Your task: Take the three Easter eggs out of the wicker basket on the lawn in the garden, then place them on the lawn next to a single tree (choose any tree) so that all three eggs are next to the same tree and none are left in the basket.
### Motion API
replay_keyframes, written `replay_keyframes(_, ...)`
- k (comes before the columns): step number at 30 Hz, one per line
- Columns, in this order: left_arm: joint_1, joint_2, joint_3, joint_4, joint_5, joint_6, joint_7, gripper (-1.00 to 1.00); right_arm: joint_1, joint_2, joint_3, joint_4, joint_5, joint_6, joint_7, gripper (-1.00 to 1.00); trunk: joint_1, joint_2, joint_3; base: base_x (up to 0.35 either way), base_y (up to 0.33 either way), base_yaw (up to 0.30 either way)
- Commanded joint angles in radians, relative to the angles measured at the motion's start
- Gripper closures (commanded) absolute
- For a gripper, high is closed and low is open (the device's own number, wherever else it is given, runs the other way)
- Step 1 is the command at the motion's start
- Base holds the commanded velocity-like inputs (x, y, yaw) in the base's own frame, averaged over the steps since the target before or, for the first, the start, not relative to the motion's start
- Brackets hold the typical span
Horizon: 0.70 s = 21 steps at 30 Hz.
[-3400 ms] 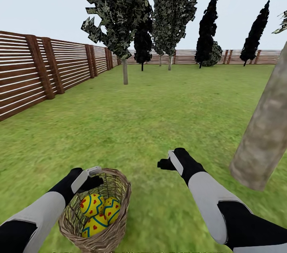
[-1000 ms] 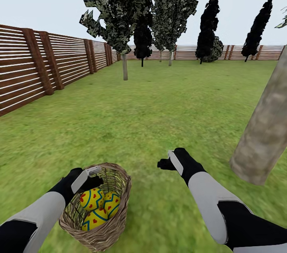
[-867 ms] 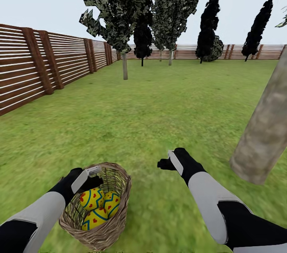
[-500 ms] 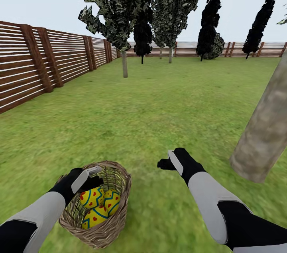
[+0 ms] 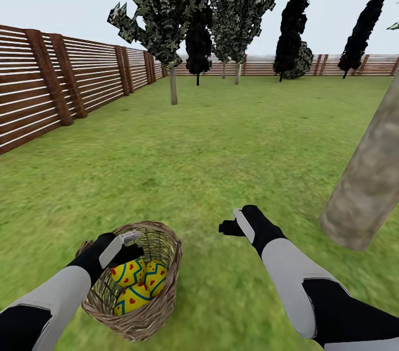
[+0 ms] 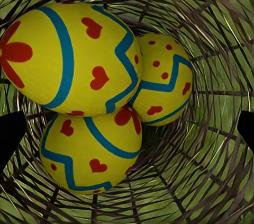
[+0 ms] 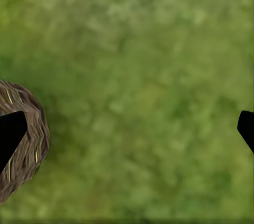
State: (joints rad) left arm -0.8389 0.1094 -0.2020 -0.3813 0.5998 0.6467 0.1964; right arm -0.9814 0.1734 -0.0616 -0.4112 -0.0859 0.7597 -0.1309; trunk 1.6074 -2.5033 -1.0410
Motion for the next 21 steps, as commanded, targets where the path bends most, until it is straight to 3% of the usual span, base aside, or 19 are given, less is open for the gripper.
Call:
replay_keyframes(1,0.0,0.001,-0.007,-0.002,0.011,0.003,0.008,-1.0,0.0,0.001,-0.006,-0.001,-0.009,0.003,-0.009,-1.0,0.0,0.0,-0.001,0.0,0.0,0.0)
replay_keyframes(4,0.0,0.001,-0.008,-0.002,0.011,0.004,0.008,-1.0,0.0,0.001,-0.006,-0.001,-0.009,0.003,-0.009,-1.0,0.001,-0.001,-0.013,0.0,0.0,0.0)
replay_keyframes(21,0.0,0.001,-0.011,-0.002,0.011,0.002,0.008,-1.0,0.0,0.001,-0.006,-0.001,-0.009,0.003,-0.01,-1.0,0.001,-0.001,-0.013,0.0,0.0,0.0)
